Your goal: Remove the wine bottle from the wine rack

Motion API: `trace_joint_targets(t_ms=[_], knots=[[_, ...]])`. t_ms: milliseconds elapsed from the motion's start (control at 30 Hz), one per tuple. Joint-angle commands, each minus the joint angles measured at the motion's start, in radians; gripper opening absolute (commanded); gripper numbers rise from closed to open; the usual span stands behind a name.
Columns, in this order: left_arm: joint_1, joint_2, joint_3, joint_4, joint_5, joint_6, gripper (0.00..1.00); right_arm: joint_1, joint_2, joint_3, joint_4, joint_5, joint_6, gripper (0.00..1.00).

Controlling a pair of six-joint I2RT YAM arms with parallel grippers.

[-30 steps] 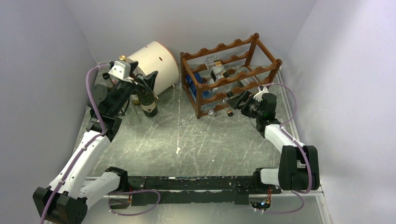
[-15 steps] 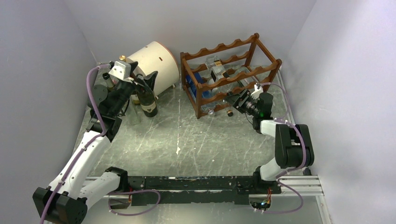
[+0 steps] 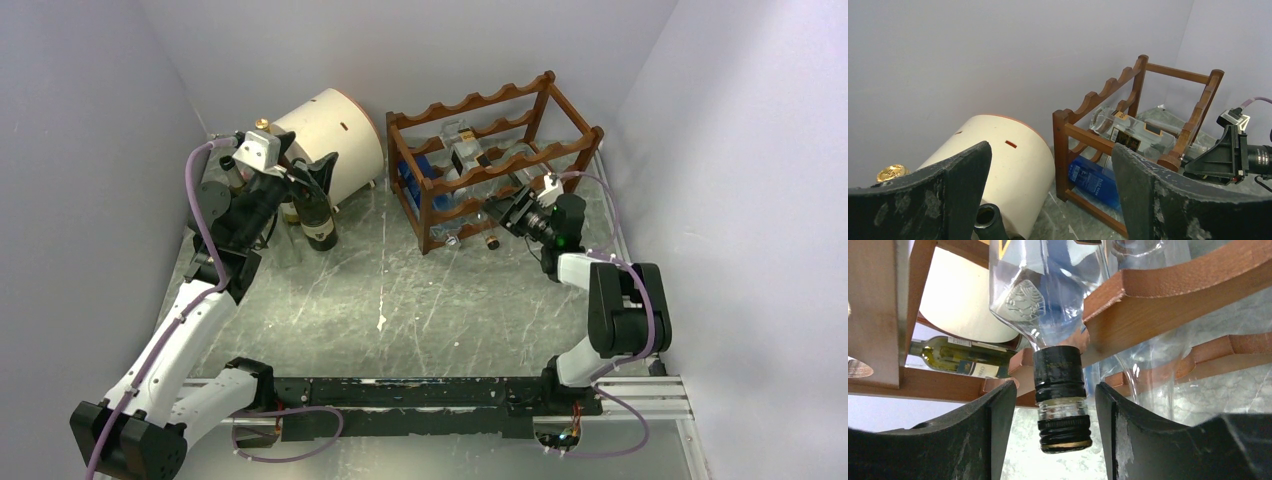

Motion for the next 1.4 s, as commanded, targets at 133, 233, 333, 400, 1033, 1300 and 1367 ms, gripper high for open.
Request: trace_joint_targets(t_ms=[133,233,333,400,1033,1300,1367], knots=[[-0.006,0.001,0.003,0.024,0.0,-0.003,0.93,-0.011,-0.014,0.047,0.004,-0.022,-0.005,0.6],[-0.006,0.003,0.001,0.023,0.004,-0.003,0.93,-0.01,0.005,0.043,0.045,-0.018,0.018,0.6],[-0.005,0.004,-0.001,0.025,0.0,-0.002,0.93,-0.01,0.031,0.053,0.06,-0.018,0.03,0.6],[-0.005,0.006,0.0,0.025,0.0,-0.002,0.94,-0.011,0.045,0.055,0.085,-0.022,0.046,0.55],[-0.006,0.009,0.0,0.027,0.006,-0.007,0.94,-0.04,-0.054,-0.046,0.183,-0.061,0.048,0.0],[-0.006,0.014,0.001,0.028,0.016,-0.016,0.93,-0.046,-0.106,-0.159,0.412,-0.084,0.119,0.0],[-0.006,0.012,0.0,0.028,0.015,-0.015,0.93,-0.047,-0.119,-0.178,0.418,-0.076,0.124,0.0]])
